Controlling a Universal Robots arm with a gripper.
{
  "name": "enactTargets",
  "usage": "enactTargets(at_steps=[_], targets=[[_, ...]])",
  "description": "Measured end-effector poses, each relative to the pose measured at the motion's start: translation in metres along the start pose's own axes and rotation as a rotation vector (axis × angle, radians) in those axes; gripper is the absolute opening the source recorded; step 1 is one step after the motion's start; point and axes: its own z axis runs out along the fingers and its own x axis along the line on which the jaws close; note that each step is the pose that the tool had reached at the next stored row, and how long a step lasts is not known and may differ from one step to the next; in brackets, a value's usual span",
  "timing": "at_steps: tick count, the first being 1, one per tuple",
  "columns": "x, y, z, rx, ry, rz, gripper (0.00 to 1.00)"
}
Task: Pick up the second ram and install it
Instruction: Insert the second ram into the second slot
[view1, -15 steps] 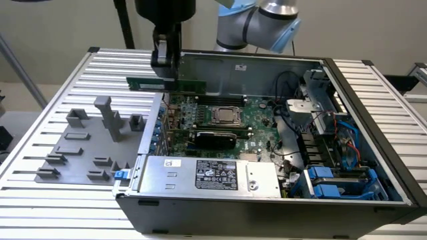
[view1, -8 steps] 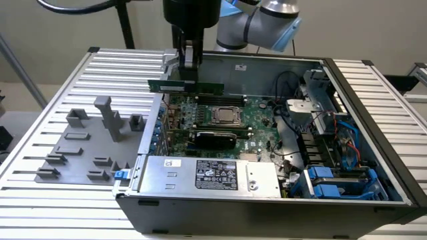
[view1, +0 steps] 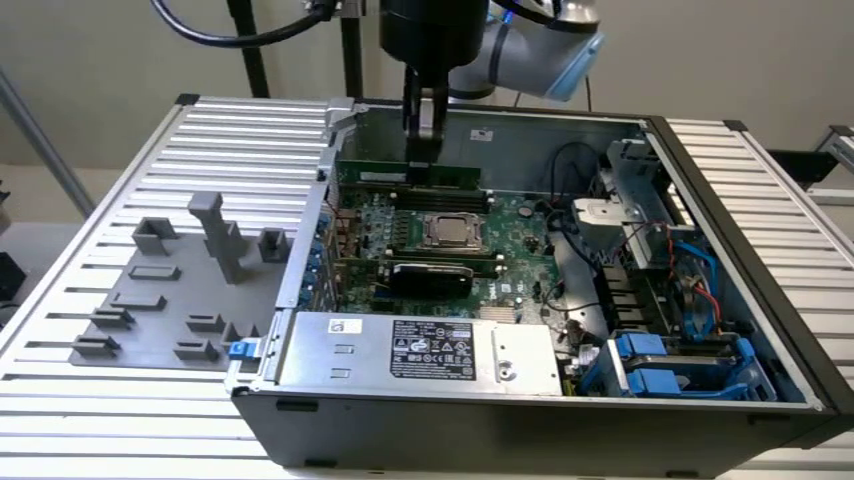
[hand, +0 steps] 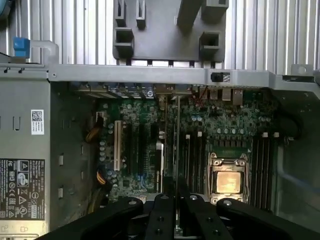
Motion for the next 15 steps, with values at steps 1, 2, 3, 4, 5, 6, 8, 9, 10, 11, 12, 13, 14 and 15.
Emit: enactTargets(at_steps=[1,2,3,4,5,6,8,9,10,11,12,13,14,15], targets=[[-0.003,-0.0034,0.0018,0.0001,0.0000,0.000,0.00],[-0.005,-0.0066,0.0035,0.0000,0.0000,0.000,0.00],[-0.008,-0.0098,0.0053,0.0000,0.0000,0.000,0.00],[-0.011,-0.0130,0.0072,0.0000,0.0000,0.000,0.00],[-0.014,-0.0158,0.0090,0.0000,0.0000,0.000,0.00],[-0.017,-0.0184,0.0109,0.0000,0.0000,0.000,0.00],[-0.022,-0.0232,0.0144,0.0000,0.0001,0.000,0.00],[-0.025,-0.0254,0.0163,0.0000,0.0000,0.000,0.00],[-0.028,-0.0275,0.0181,0.0000,0.0000,0.000,0.00],[-0.032,-0.0295,0.0199,0.0000,0.0001,0.000,0.00],[-0.035,-0.0312,0.0218,0.0000,0.0000,0.000,0.00],[-0.038,-0.0329,0.0238,0.0000,0.0000,0.000,0.00],[-0.041,-0.0344,0.0256,0.0000,0.0001,0.000,0.00],[-0.044,-0.0358,0.0274,0.0000,0.0000,0.000,0.00]])
